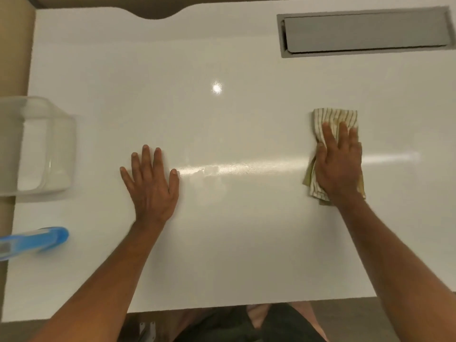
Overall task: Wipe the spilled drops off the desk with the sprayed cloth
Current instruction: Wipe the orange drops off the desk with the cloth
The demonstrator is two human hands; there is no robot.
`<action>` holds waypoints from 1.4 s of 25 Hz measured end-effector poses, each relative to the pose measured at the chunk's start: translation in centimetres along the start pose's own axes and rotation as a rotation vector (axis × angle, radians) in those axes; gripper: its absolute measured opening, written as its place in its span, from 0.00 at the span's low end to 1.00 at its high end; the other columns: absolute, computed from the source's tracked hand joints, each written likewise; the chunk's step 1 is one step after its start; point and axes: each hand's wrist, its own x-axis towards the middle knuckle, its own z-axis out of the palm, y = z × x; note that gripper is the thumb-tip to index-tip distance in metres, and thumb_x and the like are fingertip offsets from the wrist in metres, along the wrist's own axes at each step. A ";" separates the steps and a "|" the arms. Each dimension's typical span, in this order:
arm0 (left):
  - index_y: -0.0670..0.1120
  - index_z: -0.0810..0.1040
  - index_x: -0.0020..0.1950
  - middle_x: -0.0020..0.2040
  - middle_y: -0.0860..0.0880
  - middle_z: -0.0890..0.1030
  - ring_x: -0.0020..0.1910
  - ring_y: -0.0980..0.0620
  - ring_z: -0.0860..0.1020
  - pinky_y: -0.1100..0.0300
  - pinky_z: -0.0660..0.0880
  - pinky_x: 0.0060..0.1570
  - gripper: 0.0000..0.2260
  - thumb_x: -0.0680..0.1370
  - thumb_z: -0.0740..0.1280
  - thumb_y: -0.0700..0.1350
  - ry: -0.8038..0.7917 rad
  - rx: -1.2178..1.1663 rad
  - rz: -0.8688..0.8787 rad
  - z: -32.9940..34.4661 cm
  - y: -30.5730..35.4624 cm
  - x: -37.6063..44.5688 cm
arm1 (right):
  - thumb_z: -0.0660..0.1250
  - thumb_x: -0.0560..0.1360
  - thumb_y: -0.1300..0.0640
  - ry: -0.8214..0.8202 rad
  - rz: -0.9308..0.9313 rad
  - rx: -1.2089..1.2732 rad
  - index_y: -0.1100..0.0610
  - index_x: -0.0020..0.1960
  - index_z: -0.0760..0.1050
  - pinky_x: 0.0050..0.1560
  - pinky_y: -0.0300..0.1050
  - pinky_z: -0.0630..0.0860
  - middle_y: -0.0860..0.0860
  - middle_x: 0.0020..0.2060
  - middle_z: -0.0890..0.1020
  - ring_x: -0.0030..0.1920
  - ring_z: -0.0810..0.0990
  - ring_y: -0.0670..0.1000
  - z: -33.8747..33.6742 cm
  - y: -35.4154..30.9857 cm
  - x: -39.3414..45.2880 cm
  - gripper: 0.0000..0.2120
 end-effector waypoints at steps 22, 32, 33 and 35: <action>0.48 0.55 0.85 0.86 0.44 0.55 0.85 0.41 0.53 0.33 0.52 0.80 0.27 0.86 0.50 0.55 -0.021 0.068 -0.059 1.2 -0.8 0.0 | 0.51 0.86 0.46 -0.100 -0.258 0.002 0.46 0.85 0.59 0.80 0.66 0.60 0.56 0.85 0.58 0.85 0.53 0.62 0.5 -1.0 -8.2 0.27; 0.50 0.54 0.85 0.86 0.45 0.55 0.85 0.42 0.53 0.34 0.50 0.81 0.27 0.87 0.45 0.57 -0.044 0.064 -0.064 1.2 -0.9 -0.1 | 0.47 0.86 0.46 -0.123 -0.301 0.020 0.49 0.86 0.51 0.84 0.64 0.51 0.59 0.86 0.52 0.85 0.48 0.66 3.5 -19.9 -7.0 0.29; 0.50 0.54 0.85 0.86 0.46 0.54 0.85 0.42 0.53 0.34 0.50 0.81 0.28 0.87 0.44 0.57 -0.052 0.061 -0.065 1.0 -0.9 -0.1 | 0.49 0.87 0.46 -0.146 -0.407 0.046 0.49 0.86 0.53 0.84 0.64 0.51 0.58 0.86 0.53 0.86 0.49 0.65 3.9 -20.8 -10.6 0.29; 0.50 0.54 0.85 0.86 0.46 0.54 0.85 0.42 0.52 0.34 0.49 0.81 0.28 0.87 0.43 0.58 -0.070 0.054 -0.061 0.6 -0.7 0.0 | 0.49 0.87 0.45 -0.209 -0.599 0.087 0.48 0.86 0.54 0.84 0.64 0.51 0.57 0.86 0.54 0.86 0.48 0.62 3.9 -19.0 -17.3 0.28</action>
